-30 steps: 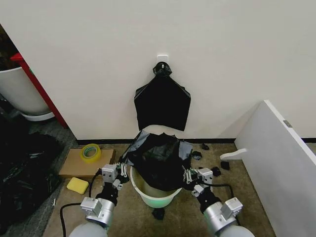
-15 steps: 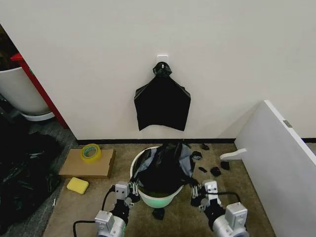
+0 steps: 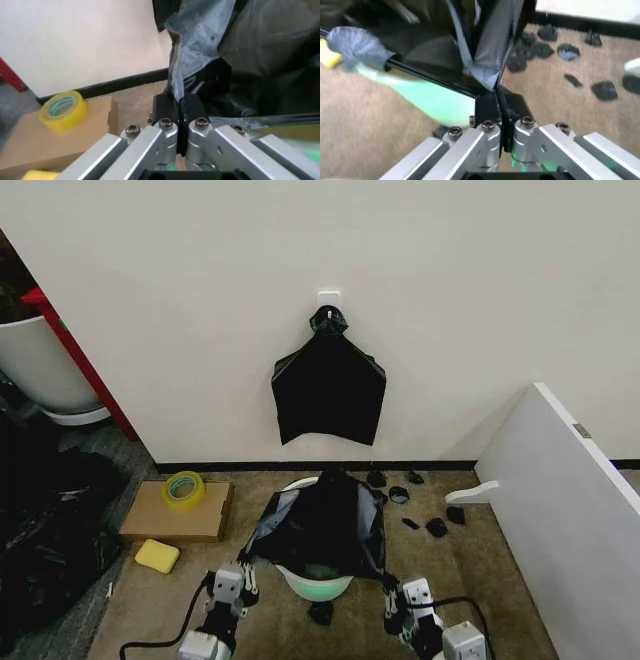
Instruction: Place the garbage bag over the trash bin.
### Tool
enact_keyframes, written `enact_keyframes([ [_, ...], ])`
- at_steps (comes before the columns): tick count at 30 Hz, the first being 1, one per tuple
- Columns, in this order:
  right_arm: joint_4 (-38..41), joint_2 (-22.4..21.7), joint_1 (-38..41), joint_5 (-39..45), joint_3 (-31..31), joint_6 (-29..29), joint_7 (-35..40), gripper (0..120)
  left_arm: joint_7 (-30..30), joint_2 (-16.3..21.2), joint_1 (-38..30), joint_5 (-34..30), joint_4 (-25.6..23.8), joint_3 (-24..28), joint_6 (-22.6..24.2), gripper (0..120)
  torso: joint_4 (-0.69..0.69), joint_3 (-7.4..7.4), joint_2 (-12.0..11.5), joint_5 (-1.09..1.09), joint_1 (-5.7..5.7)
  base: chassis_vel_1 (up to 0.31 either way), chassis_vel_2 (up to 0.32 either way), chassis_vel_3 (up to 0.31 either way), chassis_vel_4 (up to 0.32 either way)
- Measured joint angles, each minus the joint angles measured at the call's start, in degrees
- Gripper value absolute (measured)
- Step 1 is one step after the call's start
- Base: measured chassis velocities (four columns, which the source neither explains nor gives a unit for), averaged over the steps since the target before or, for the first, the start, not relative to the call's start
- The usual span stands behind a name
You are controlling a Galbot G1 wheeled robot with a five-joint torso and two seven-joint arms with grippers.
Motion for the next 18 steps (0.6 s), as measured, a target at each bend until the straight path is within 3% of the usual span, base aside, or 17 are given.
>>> enact_keyframes([
  [11, -2.49, 1.50, 1.86, -1.10, -1.51, -8.27, 2.95, 0, -2.13, -1.29, 0.55, 0.83, 3.18, 2.11, 2.53, 0, 0.00, 0.00, 0.00, 0.00, 0.00, 0.000, 0.000, 0.000, 0.000],
  [18, -7.11, 3.08, 3.45, -6.46, -1.47, -8.34, 1.30, 0, -3.04, -3.28, -2.48, 0.43, 7.29, 3.35, 3.61, 0, 0.00, 0.01, 0.00, 0.00, 0.00, 0.000, 0.000, 0.000, 0.000],
])
